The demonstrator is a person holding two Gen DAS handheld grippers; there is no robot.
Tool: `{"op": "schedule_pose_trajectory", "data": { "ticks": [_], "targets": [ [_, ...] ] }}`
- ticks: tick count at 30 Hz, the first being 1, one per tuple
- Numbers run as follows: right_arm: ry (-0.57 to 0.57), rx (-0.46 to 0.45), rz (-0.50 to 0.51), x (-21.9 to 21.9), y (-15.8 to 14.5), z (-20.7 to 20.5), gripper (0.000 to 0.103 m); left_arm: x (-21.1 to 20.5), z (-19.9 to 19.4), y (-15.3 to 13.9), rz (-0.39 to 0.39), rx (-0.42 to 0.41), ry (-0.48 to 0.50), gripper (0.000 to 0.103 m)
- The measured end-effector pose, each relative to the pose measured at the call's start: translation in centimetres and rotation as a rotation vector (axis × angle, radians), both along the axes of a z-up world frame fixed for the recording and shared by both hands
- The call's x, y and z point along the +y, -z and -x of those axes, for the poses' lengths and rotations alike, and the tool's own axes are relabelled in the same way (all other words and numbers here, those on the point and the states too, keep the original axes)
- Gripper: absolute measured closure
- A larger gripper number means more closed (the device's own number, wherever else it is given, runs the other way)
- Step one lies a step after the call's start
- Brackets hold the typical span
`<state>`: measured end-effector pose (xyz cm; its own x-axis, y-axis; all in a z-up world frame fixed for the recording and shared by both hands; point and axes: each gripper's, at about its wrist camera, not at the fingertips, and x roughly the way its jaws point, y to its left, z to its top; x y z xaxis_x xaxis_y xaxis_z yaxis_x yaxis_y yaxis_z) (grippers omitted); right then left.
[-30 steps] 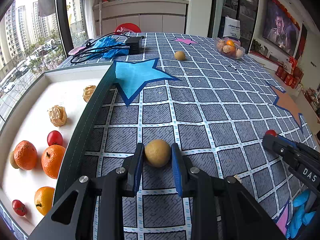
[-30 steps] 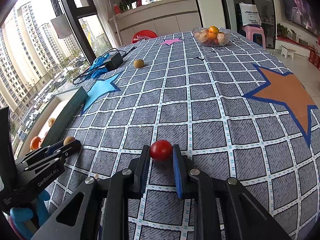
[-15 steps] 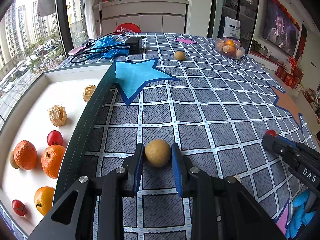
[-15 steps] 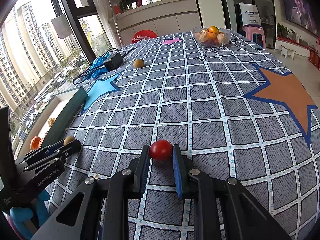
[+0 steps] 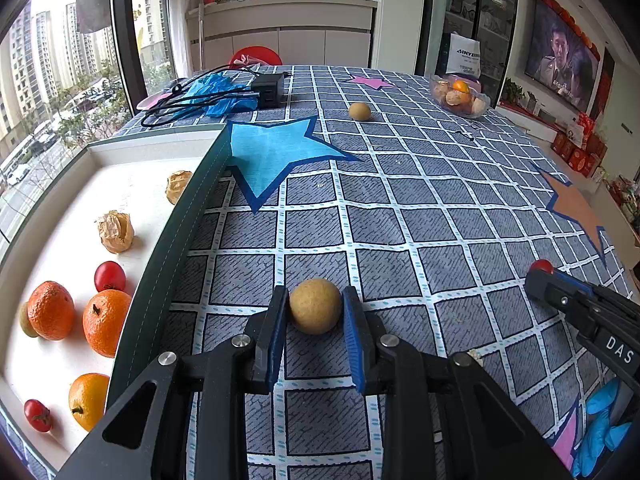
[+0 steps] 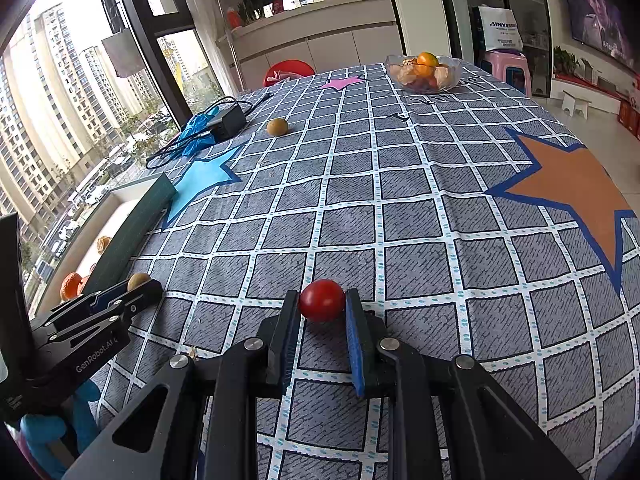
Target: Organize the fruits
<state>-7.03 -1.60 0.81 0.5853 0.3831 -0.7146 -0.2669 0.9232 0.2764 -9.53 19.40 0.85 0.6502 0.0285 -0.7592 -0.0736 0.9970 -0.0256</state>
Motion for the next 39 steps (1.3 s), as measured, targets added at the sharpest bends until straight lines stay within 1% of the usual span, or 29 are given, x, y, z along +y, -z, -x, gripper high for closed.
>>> {"op": "schedule_pose_trajectory", "data": {
  "ticks": [9,14,18,22,26,30,35,39],
  "targets": [
    [0.0,-0.001,0.004,0.0,0.0,0.0,0.08,0.0,0.0,0.0,0.01,-0.002,0.001,0.074],
    [-0.003,0.004,0.002,0.1,0.0,0.0,0.08,0.3,0.1,-0.1,0.041,-0.007,0.016,0.074],
    [-0.004,0.01,0.041,0.5,-0.2,0.1,0.08,0.3,0.4,-0.2,0.041,-0.004,0.034,0.075],
    [-0.002,0.016,0.066,0.7,-0.7,0.6,0.08,0.7,1.1,-0.5,0.097,0.007,0.063,0.075],
    [-0.002,0.022,0.058,0.8,-1.6,0.9,0.08,1.4,2.1,-1.7,0.138,-0.016,0.074,0.075],
    [-0.014,0.019,0.064,1.8,-2.4,1.0,0.08,1.9,2.8,-2.7,0.143,-0.037,0.084,0.075],
    [-0.044,0.043,0.058,3.6,-2.7,1.2,0.08,2.9,3.6,-3.2,0.162,-0.046,0.087,0.075],
    [-0.086,0.021,0.077,6.0,-4.0,1.5,0.08,4.3,4.3,-4.4,0.164,-0.079,0.078,0.075]
  ]
}}
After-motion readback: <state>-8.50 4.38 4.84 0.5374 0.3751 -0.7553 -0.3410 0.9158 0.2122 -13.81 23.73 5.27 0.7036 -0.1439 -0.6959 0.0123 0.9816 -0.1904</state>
